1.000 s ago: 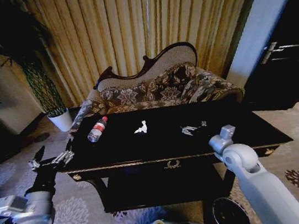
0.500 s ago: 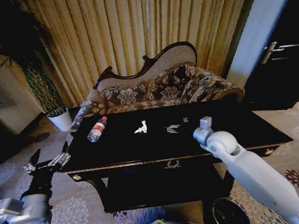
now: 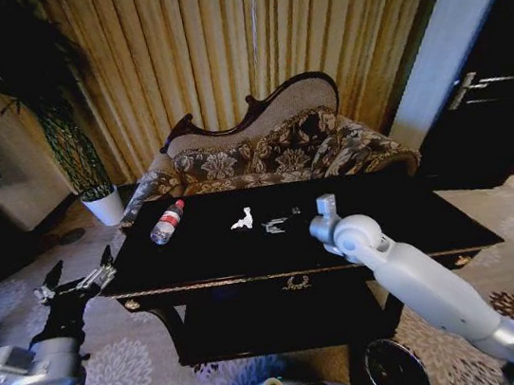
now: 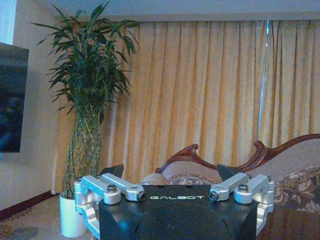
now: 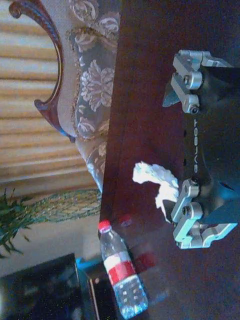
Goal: Move to the front of the table and place the trash on the table into the trash bin.
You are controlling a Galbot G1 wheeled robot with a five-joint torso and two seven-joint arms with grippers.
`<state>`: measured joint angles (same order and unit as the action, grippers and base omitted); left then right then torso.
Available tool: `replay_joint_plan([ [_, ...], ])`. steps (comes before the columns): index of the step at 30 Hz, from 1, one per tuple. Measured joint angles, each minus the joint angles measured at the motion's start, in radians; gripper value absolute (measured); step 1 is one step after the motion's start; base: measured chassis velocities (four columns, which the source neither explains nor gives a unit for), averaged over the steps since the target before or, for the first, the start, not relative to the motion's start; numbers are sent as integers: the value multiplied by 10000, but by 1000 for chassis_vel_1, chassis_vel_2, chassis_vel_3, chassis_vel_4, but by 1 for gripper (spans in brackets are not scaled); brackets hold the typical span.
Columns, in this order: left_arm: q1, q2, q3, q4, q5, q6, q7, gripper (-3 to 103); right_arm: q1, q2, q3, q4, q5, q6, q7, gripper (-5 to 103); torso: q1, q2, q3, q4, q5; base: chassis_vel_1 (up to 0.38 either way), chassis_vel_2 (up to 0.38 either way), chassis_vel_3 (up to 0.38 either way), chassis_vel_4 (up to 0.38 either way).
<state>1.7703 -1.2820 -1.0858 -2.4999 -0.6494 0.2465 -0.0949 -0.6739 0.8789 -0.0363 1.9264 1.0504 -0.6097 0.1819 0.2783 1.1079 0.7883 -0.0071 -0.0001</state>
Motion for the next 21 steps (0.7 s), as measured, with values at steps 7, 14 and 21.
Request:
replay_joint_plan([
  [7,72,-66,-9,0,41,17,-33,100,925,639,-666,-261,435,-508,1990,100,0,0,0,1,-1,0,0,0,0],
  [14,163,-125,-57,0,70,12,-34,100,1190,900,-877,-264,917,-786,2859,100,0,0,0,-1,-1,0,0,0,0],
  [21,168,-188,-31,0,91,6,-29,100,1217,1091,-1053,-246,1143,-852,3026,100,0,0,0,0,-1,0,0,0,0],
])
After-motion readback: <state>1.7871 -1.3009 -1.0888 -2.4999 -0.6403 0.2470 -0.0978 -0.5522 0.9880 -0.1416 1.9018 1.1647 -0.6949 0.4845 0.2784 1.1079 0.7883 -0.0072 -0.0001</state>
